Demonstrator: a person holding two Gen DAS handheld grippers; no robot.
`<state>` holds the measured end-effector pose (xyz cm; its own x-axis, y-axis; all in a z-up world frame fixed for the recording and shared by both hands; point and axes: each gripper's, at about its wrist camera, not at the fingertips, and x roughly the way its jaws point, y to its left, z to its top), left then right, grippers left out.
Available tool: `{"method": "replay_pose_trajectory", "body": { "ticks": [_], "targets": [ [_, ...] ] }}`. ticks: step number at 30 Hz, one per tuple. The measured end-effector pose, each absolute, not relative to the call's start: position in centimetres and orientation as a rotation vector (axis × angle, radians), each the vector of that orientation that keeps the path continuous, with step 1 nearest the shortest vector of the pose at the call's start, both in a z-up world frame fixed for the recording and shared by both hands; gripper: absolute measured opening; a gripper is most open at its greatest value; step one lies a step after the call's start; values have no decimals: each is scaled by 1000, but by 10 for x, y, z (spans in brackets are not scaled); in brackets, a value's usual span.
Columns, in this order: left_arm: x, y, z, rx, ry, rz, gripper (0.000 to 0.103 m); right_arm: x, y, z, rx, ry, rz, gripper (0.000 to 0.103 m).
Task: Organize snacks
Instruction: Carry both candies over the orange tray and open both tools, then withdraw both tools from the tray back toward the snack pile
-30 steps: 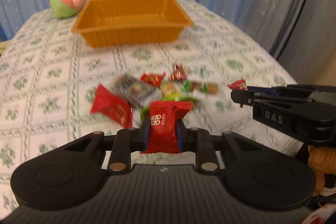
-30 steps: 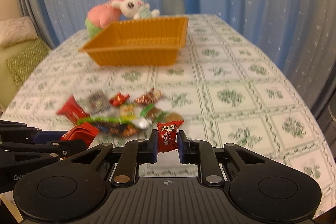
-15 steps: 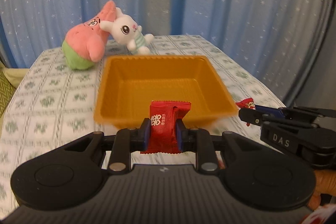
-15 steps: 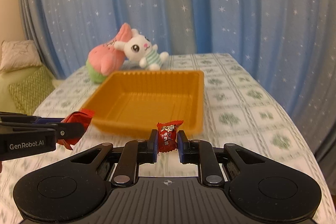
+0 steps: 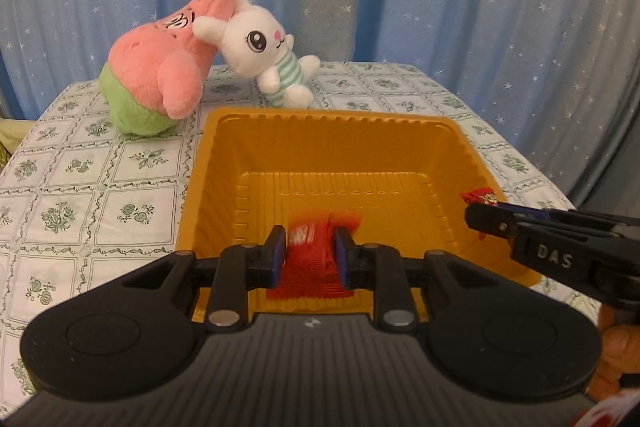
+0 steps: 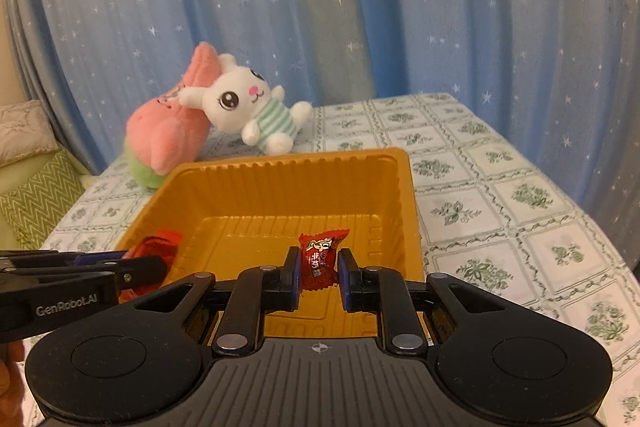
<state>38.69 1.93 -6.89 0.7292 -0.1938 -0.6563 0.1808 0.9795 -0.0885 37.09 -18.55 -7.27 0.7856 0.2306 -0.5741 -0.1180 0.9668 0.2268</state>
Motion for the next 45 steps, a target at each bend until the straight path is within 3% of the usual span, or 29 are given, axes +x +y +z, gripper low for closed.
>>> {"method": "replay_pose_trajectory", "body": {
  "ticks": [2,11,13,15,16,25,45],
  "targets": [
    [387,21,-70,-23,722,-197,37,372,-187,-76,189,653,189,19],
    [372,29,-63,-23,712,-168,49,373,-187,-79,248,646,222,19],
    [362,32,-61,-33,706,-163,57,372,-186,-77,244,632,233,27],
    [350,35,-57,-31,691,-162,65,366,-187,-74,240,608,239,56],
    [344,36,-56,-28,689,-157,66,361,-190,-73,241,595,233,58],
    [269,38,-42,-90,682,-129,73,299,-212,-50,240,582,170,58],
    [92,26,-25,-90,716,-88,74,97,-217,-35,245,697,140,58]
  ]
}}
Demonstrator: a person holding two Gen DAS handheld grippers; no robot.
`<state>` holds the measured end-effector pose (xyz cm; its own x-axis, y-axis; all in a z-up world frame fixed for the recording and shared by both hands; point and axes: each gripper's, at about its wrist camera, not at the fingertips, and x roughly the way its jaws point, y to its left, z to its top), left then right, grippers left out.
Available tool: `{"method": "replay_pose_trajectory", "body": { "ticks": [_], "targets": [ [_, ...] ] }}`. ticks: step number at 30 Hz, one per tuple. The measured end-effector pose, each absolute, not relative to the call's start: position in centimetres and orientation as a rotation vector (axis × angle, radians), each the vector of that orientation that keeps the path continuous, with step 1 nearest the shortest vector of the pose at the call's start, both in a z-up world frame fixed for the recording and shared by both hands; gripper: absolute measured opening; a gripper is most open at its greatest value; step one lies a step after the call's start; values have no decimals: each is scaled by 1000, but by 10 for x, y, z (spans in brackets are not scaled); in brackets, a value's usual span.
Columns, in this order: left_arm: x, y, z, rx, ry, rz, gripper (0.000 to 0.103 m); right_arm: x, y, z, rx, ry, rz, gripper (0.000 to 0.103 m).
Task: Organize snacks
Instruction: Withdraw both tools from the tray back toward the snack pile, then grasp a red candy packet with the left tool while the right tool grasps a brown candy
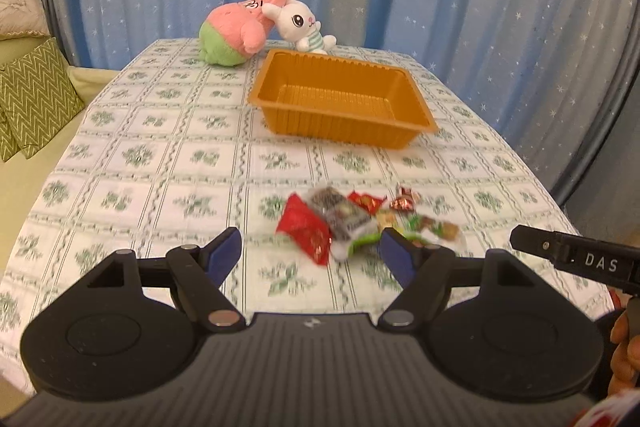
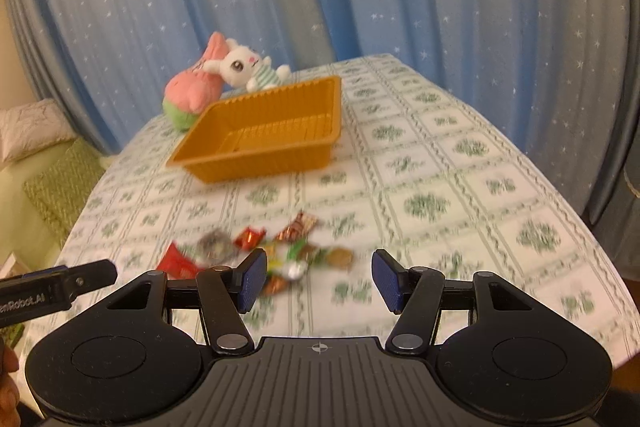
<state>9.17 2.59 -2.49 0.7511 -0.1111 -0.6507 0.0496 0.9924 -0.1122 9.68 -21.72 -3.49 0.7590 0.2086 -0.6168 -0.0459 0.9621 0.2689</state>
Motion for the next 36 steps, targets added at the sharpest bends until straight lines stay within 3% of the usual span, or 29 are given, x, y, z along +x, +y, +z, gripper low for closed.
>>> {"method": "replay_pose_trajectory", "body": {
  "ticks": [20,29,36],
  "targets": [
    [79,26,-27,-87,739,-81,74,72,-215,-28,189,676,144,58],
    [112,28,-54,-88,784,-87,65,92,-229,-52,159,715,122,58],
    [149,38,-86,-188,817,-93,64,112,-232,-75,161,760,113,58]
  ]
}}
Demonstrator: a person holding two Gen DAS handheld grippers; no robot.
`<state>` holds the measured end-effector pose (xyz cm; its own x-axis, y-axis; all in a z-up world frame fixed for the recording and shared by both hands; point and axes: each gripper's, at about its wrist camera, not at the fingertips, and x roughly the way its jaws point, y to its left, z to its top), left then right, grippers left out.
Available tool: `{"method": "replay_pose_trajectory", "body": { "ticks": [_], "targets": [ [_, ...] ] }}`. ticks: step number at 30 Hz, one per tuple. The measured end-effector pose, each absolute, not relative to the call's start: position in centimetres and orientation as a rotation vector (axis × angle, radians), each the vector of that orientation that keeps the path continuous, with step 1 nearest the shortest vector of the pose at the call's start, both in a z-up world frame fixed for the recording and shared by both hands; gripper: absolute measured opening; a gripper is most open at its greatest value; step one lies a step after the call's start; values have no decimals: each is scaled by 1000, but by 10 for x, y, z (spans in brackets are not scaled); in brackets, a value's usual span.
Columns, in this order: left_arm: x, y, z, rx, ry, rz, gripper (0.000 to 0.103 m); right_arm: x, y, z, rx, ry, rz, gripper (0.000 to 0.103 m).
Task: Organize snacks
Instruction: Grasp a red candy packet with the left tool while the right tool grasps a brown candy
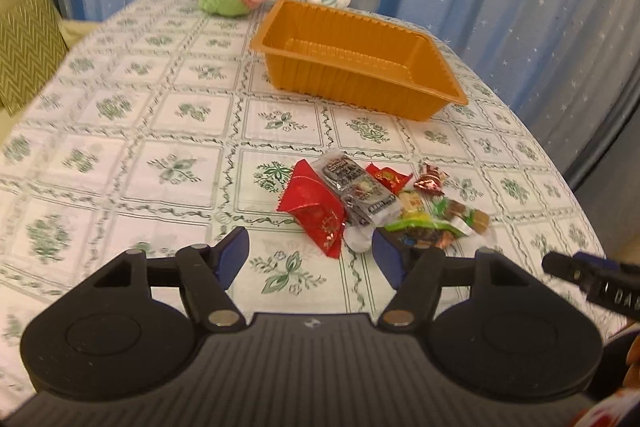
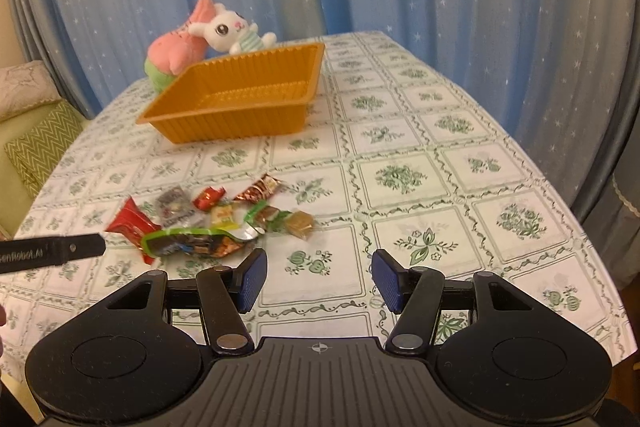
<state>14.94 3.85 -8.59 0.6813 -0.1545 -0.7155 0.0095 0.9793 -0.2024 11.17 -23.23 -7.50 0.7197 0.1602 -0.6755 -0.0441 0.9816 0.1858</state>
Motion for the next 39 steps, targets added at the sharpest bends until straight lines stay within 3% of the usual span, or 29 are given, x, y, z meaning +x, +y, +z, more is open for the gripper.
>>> {"method": "replay_pose_trajectory", "body": {
  "ticks": [3,10,22,29,35,39],
  "targets": [
    [164,39,-99,-207,824,-96,62,121,-232,-84,156,775,111,58],
    [188,37,-119,-235,835,-103,45,146,-230,-103,132,795,132,58],
    [195,36,-114,-205,809,-124,25,182,-224,-117,1,807,219,58],
    [189,43,-108,-204,813,-117,24,198,-217,-127,-102,799,308,58],
    [184,47,-105,-210,812,-110,24,201,-210,-135,-148,775,352,41],
    [180,47,-103,-212,812,-109,24,199,-206,-134,-159,778,366,22]
  ]
}}
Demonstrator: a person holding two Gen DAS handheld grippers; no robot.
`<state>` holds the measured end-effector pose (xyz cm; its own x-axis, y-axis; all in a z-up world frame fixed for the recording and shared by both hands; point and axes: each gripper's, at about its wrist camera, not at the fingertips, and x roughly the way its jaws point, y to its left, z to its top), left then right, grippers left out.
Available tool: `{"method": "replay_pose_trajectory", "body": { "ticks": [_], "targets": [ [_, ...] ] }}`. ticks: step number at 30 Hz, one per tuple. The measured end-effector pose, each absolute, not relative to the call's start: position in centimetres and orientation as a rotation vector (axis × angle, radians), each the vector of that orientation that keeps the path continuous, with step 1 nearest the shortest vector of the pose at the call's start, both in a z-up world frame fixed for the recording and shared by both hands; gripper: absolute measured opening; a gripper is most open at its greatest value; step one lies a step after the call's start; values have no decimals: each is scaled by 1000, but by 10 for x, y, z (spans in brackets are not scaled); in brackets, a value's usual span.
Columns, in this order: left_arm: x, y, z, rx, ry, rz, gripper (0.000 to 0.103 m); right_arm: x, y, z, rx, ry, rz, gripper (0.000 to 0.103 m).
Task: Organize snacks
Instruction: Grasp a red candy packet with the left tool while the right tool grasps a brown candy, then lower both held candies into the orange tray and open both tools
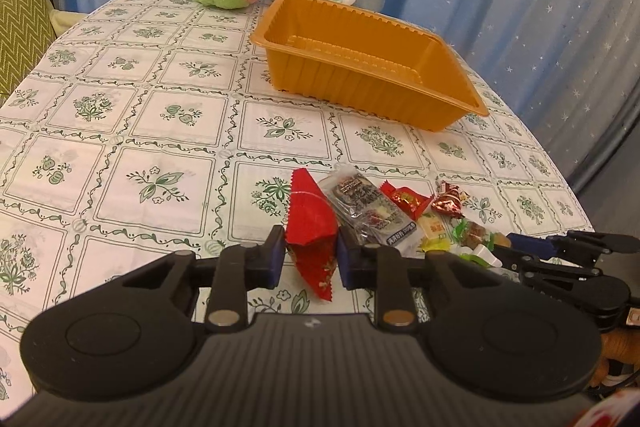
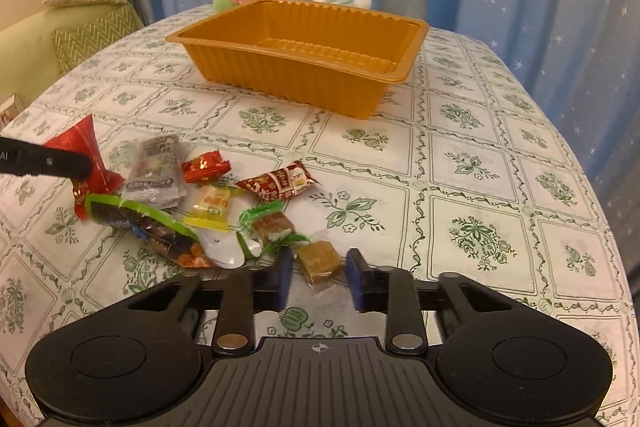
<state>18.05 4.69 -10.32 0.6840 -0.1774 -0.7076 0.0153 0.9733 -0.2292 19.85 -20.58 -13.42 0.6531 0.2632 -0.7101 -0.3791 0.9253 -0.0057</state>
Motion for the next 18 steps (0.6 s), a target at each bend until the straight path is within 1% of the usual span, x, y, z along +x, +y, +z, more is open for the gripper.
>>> {"method": "replay_pose_trajectory", "body": {
  "ticks": [8,18],
  "targets": [
    [173,43,-90,-200,805,-114,24,183,-210,-120,-122,762,302,22],
    [199,35,-51,-170,750,-151,24,192,-212,-73,-17,694,258,22]
  ]
}}
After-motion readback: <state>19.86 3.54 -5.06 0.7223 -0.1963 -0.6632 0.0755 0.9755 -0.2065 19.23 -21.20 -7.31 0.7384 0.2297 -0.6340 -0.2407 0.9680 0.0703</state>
